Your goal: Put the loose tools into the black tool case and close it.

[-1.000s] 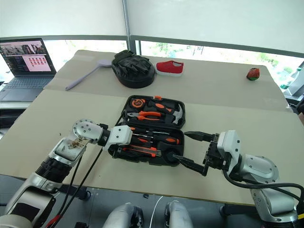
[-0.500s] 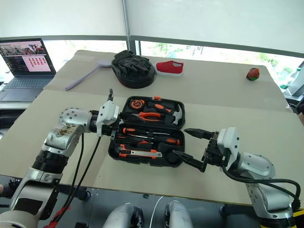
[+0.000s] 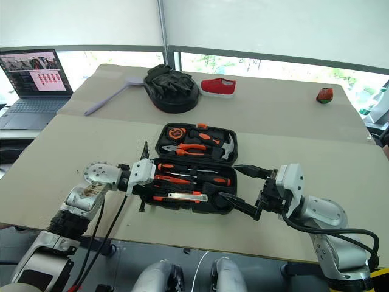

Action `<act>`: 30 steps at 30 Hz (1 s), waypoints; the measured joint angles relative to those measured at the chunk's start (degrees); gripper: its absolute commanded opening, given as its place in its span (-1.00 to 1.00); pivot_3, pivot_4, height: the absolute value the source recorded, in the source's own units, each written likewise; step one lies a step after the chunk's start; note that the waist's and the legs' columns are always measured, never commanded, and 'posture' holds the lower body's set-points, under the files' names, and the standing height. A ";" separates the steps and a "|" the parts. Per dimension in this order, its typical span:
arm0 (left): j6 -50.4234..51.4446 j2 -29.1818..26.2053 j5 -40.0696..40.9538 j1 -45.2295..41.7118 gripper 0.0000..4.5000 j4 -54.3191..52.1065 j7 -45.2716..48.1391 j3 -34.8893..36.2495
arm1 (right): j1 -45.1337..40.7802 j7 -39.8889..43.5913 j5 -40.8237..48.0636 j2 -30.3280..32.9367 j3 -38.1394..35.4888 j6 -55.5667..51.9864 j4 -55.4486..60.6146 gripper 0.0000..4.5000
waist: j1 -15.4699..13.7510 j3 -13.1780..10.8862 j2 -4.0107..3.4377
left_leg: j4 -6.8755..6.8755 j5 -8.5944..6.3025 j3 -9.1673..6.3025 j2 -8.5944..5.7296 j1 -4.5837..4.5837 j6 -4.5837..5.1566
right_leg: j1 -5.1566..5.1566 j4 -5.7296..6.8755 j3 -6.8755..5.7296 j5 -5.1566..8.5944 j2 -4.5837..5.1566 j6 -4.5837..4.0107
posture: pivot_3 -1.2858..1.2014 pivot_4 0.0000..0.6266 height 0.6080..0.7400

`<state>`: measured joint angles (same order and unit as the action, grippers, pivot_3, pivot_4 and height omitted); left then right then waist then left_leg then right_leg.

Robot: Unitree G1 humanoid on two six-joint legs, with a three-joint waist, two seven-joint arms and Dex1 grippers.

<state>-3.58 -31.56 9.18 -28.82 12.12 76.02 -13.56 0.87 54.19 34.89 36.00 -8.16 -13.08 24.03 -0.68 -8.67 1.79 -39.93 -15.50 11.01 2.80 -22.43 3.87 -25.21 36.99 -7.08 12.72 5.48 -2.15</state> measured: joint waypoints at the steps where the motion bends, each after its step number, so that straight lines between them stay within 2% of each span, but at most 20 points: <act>1: -0.05 0.05 -0.14 0.02 -0.97 0.04 -0.29 -0.10 | 0.00 -0.06 0.00 -0.03 0.02 0.00 0.00 1.00 | -0.02 0.00 0.00 | 0.00 0.00 0.00 0.00 0.02 0.01 | 0.03 0.00 0.00 0.00 0.01 0.00 | 0.03 -0.52 1.00; 8: -1.05 -0.67 -1.93 0.42 -0.97 -0.33 -1.54 -1.96 | -0.11 -0.29 0.00 -0.19 0.48 0.00 -0.10 1.00 | -0.05 0.07 -0.08 | 0.01 -0.15 0.00 0.00 0.16 0.24 | 0.13 0.00 0.01 0.00 0.06 0.03 | 0.03 -0.52 1.00; 13: -0.30 -0.71 -4.28 2.11 -0.97 -0.62 -4.79 -3.20 | -0.45 -0.72 -0.39 -0.87 0.70 0.02 -0.81 1.00 | -0.02 0.87 -0.73 | 0.10 -0.21 0.00 0.00 0.37 0.33 | 0.32 -0.14 0.02 0.01 0.05 0.04 | 0.03 -0.52 1.00; 15: 0.16 -0.63 -4.23 2.77 -0.97 -1.17 -5.60 -3.03 | -0.44 -0.77 -0.42 -0.99 0.75 0.02 -0.85 1.00 | -0.03 0.90 -0.77 | 0.13 -0.29 0.00 0.01 0.45 0.41 | 0.38 -0.14 0.01 0.01 0.05 0.04 | 0.03 -0.52 1.00; 17: 0.80 -0.56 -3.54 3.39 -0.97 -1.51 -5.89 -2.60 | -0.30 -0.71 -0.42 -0.99 0.74 0.03 -0.85 1.00 | -0.03 0.95 -0.83 | 0.16 -0.47 -0.01 0.01 0.47 0.12 | 0.37 -0.14 0.02 0.02 0.05 0.04 | 0.03 -0.52 1.00; 21: 2.72 0.88 -0.58 4.60 -0.97 -2.29 -6.39 -0.70 | 0.38 -0.56 -0.64 -0.77 0.34 0.19 -1.15 1.00 | -0.06 0.96 -0.86 | 0.16 -0.26 -0.01 0.00 0.27 0.40 | 0.24 -0.17 0.01 0.02 0.04 0.05 | 0.03 -0.52 1.00; 25: 4.00 1.43 3.15 5.68 -0.97 -2.43 -5.89 1.42 | 2.07 -0.78 -0.90 -0.71 -1.99 0.69 -1.19 1.00 | -0.01 0.95 -0.86 | 0.15 -0.13 0.01 -0.01 0.10 0.18 | 0.10 -0.19 0.00 0.02 0.04 0.05 | 0.03 -0.52 1.00; 28: 8.24 0.81 9.73 7.94 -0.65 -4.90 -4.61 5.41 | 6.45 -0.87 -0.71 -0.45 -6.55 1.30 -1.25 1.00 | 0.04 0.85 -0.79 | 0.16 -0.09 0.00 0.00 0.02 0.10 | 0.02 -0.18 0.00 0.03 0.02 0.07 | 0.03 -0.52 1.00; 30: 10.54 -1.47 13.68 9.38 -0.33 -7.68 -3.69 8.67 | 10.50 -0.60 -0.67 -0.17 -10.48 2.43 -1.41 1.00 | 0.01 0.81 -0.76 | 0.16 -0.08 -0.01 0.00 0.02 0.08 | 0.02 -0.18 -0.01 0.04 0.02 0.08 | 0.03 -0.52 1.00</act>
<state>6.97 -33.04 22.86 -19.44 4.45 72.33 -4.89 11.37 53.59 34.21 35.82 -18.64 -10.65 22.62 -0.66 -7.86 1.03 -39.77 -15.57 11.00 2.81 -22.41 3.95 -25.19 36.81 -7.08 12.75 5.50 -2.07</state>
